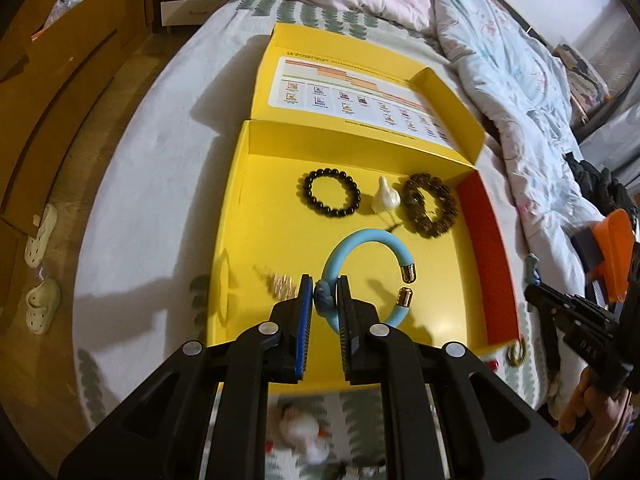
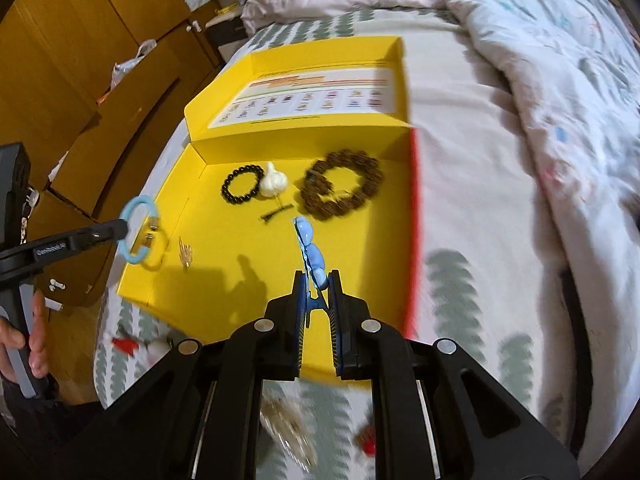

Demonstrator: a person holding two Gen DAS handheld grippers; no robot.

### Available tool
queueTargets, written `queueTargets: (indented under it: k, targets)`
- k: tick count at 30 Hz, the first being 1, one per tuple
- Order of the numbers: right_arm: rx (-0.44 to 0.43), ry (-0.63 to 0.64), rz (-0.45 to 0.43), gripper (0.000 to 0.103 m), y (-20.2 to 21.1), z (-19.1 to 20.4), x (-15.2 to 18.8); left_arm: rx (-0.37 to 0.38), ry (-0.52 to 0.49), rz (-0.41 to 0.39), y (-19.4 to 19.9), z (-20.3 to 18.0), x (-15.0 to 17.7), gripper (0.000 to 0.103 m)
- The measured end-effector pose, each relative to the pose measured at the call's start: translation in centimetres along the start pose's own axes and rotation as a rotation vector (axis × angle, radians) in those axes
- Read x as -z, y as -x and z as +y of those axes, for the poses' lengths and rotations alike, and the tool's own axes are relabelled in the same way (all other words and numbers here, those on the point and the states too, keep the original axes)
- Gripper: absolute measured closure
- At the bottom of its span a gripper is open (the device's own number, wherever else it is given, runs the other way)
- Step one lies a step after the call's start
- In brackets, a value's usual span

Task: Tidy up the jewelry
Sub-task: 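Carry bangle and hair clip out of the box and open both tools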

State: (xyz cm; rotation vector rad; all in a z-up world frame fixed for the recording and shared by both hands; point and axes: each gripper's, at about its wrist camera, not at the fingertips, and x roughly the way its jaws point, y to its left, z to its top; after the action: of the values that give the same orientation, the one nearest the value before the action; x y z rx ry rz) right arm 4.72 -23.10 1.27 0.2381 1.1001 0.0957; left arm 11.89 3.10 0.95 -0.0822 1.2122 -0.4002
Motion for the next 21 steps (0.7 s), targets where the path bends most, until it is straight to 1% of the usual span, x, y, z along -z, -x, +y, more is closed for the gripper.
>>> queueTargets:
  k: [5,8,10,14,17,21]
  targets:
    - [0.034,-0.039,-0.003,0.091,3.2,-2.6,4.1,-0.002,-0.016,-0.024,3.6,0.8,4.0,0.091]
    - [0.039,-0.052,0.005,0.091,4.4,-3.5,6.9,-0.006,-0.033,-0.045,5.2,0.9,6.1,0.091]
    - [0.049,-0.059,0.019,0.091,4.7,-4.1,8.6,-0.008,-0.039,-0.043,5.8,1.0,8.1,0.091]
    - [0.061,-0.071,0.066,0.091,4.3,-4.5,12.0,-0.043,-0.031,-0.028,5.4,1.4,11.4,0.091]
    - [0.064,-0.067,0.098,0.091,3.8,-4.3,14.0,-0.065,-0.019,0.001,4.7,1.9,13.3,0.091]
    - [0.093,-0.076,0.126,0.091,3.0,-4.4,15.3,-0.106,-0.008,0.022,3.8,2.7,15.7,0.091]
